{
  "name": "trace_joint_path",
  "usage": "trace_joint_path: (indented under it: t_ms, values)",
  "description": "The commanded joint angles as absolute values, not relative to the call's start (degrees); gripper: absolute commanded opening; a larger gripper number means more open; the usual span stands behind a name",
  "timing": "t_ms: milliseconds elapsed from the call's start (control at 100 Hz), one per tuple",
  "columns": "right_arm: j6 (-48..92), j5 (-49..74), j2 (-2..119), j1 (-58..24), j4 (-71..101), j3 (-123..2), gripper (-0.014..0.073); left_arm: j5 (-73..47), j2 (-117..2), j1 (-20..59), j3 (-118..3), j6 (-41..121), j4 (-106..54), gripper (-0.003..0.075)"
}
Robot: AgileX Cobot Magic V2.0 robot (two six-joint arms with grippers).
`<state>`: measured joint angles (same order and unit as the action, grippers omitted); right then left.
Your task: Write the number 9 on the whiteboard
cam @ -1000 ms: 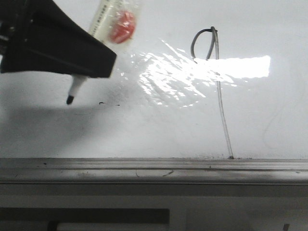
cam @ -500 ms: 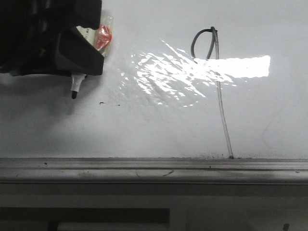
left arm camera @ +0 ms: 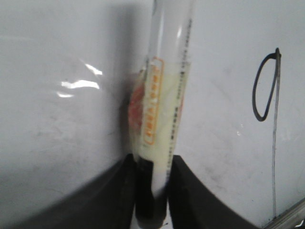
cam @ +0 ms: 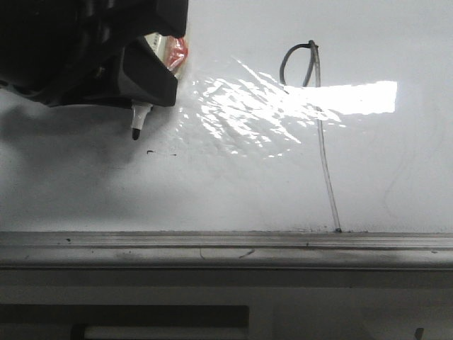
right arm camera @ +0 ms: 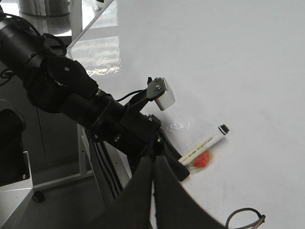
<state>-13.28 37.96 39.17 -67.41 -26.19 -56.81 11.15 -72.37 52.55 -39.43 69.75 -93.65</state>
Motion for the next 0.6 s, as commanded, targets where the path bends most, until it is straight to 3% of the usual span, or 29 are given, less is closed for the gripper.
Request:
trace_joint_path:
  t_ms: [0,50,130,380,540,590]
  values:
    - [-13.4,34.9,39.0,-67.5,-28.3,-58.5,-0.0052,20.7,-73.4,51.7,-40.3,69.6,-93.7,0.0358]
    - [-13.4,34.9,39.0,-67.5,-28.3,-58.5,-0.0052,21.0,-73.4,51.7,-40.3,69.6,-93.7,0.0445]
    - [-13.4,34.9,39.0,-67.5,-28.3,-58.5,-0.0052,21.9,-73.4,51.7,-40.3,69.6,-93.7,0.0485]
    - [-13.5,37.3,39.0,-67.5,-28.3,-58.5,-0.0052,19.5,-70.2,51.7,-40.7,69.6,-93.7,0.0485]
    - [-13.5,43.6,35.8,-67.5,-30.4,-56.2,-0.005,15.7,-58.1,54.1,-39.7,74.3,-93.5,0.0474]
    - [-13.5,42.6,33.3,-67.5,-32.0,-54.0,-0.005,16.1,-53.4,55.5,-38.4,77.0,-93.5,0.0437]
